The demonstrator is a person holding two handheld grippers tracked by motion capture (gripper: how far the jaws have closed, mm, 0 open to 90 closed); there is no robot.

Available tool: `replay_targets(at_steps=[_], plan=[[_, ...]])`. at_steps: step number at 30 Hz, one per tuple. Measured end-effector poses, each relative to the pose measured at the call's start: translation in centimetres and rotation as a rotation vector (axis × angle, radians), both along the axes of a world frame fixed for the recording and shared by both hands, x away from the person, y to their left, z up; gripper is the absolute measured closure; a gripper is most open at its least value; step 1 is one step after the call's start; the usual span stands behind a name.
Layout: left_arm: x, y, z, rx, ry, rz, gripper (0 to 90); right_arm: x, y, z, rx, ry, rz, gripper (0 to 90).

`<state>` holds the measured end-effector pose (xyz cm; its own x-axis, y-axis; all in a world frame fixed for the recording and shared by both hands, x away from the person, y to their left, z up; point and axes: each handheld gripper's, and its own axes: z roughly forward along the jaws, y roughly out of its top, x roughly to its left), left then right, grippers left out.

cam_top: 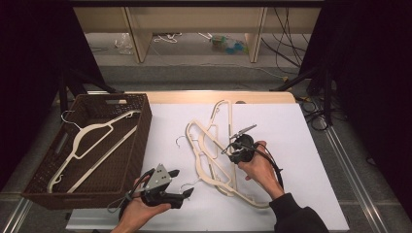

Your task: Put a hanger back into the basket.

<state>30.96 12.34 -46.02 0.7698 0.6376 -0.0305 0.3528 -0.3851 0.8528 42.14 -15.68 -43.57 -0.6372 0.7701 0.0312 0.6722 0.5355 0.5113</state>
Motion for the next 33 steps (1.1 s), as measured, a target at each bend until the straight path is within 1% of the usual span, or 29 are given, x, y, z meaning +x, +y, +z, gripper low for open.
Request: replay_targets(at_steps=[1,2,3,4,5,6,7,9,10,11,13,14,15,16,17,18,19,20,21,22,23,24,25,26,27,30,31,32,33], plan=[[0.3,-0.2,-0.2,0.004,0.006,0.012,24.1,0.0,-0.1,0.2,-0.003,-0.006,0.01,78.8],[0.7,-0.3,-0.3,0.034,-0.005,0.001,24.1,-0.1,0.0,0.4,0.002,0.005,0.002,78.8],[1.0,-0.5,-0.6,0.039,0.003,0.006,24.2,-0.1,-0.1,0.5,0.002,0.002,0.005,78.8],[1.3,-0.7,-0.8,0.061,-0.008,0.008,24.4,0.0,-0.1,0.6,-0.004,-0.006,0.014,78.8],[1.7,-0.8,-0.9,0.1,-0.017,-0.002,24.4,-0.1,-0.1,0.8,-0.005,-0.002,0.018,78.8],[1.9,-1.1,-1.2,0.085,-0.018,-0.004,24.7,-0.1,-0.1,0.9,-0.008,-0.01,0.019,78.8],[2.3,-1.1,-1.2,0.115,-0.026,-0.014,25.0,-0.1,-0.1,1.0,-0.016,-0.01,0.026,78.8],[2.8,-1.2,-1.4,0.127,-0.027,-0.011,25.1,-0.2,-0.1,1.2,-0.024,-0.016,0.036,78.9],[3.0,-1.2,-1.4,0.157,-0.028,-0.009,25.2,-0.2,-0.2,1.3,-0.031,-0.012,0.039,78.8],[3.4,-1.2,-1.7,0.166,-0.035,-0.002,25.7,-0.2,-0.2,1.4,-0.032,-0.016,0.046,78.9],[3.8,-1.2,-1.9,0.196,-0.038,-0.002,26.4,-0.2,-0.2,1.5,-0.037,-0.009,0.055,78.9],[4.0,-1.3,-2.2,0.178,-0.044,0.0,26.4,-0.3,-0.2,1.6,-0.033,-0.005,0.059,78.9],[4.1,-1.4,-2.2,0.195,-0.048,-0.007,26.4,-0.3,-0.2,1.7,-0.032,0.0,0.058,78.9],[4.2,-1.5,-2.2,0.208,-0.076,-0.012,26.4,-0.4,-0.2,1.8,-0.033,0.013,0.051,78.9],[4.2,-1.6,-2.2,0.236,-0.091,-0.015,26.4,-0.3,-0.3,1.8,-0.035,0.004,0.059,78.9],[4.2,-1.6,-2.2,0.275,-0.088,-0.032,26.5,-0.4,-0.3,1.9,-0.034,0.011,0.057,78.9],[4.3,-1.8,-2.3,0.282,-0.1,-0.04,26.5,-0.3,-0.3,2.0,-0.033,0.006,0.068,78.9],[4.2,-2.1,-2.5,0.281,-0.093,-0.045,26.5,-0.3,-0.3,2.1,-0.034,0.016,0.064,78.9],[4.3,-2.2,-2.6,0.29,-0.097,-0.051,26.5,-0.3,-0.4,2.2,-0.037,0.016,0.069,78.9],[4.3,-2.4,-2.6,0.301,-0.103,-0.052,26.5,-0.4,-0.3,2.3,-0.029,0.027,0.061,78.9],[4.4,-2.5,-2.7,0.3,-0.113,-0.052,26.6,-0.4,-0.3,2.4,-0.036,0.014,0.07,79.0],[4.4,-2.7,-2.8,0.289,-0.118,-0.049,26.6,-0.4,-0.3,2.5,-0.037,0.017,0.071,79.0],[4.4,-2.8,-2.8,0.296,-0.121,-0.054,26.7,-0.4,-0.3,2.6,-0.03,0.014,0.073,79.0],[4.5,-2.7,-2.7,0.327,-0.13,-0.06,26.8,-0.5,-0.3,2.7,-0.031,0.022,0.068,79.0],[4.5,-2.8,-2.7,0.319,-0.13,-0.055,26.9,-0.5,-0.4,2.8,-0.03,0.02,0.076,79.1],[4.5,-3.1,-2.7,0.315,-0.138,-0.061,27.3,-0.5,-0.4,3.0,-0.025,0.023,0.077,79.1],[4.6,-3.1,-2.7,0.328,-0.147,-0.063,27.3,-0.5,-0.4,3.1,-0.025,0.023,0.076,79.1],[4.6,-3.2,-2.8,0.325,-0.148,-0.066,27.5,-0.5,-0.4,3.1,-0.025,0.025,0.078,79.1],[4.6,-3.4,-2.8,0.332,-0.153,-0.071,28.1,-0.5,-0.4,3.1,-0.025,0.024,0.082,79.2]])
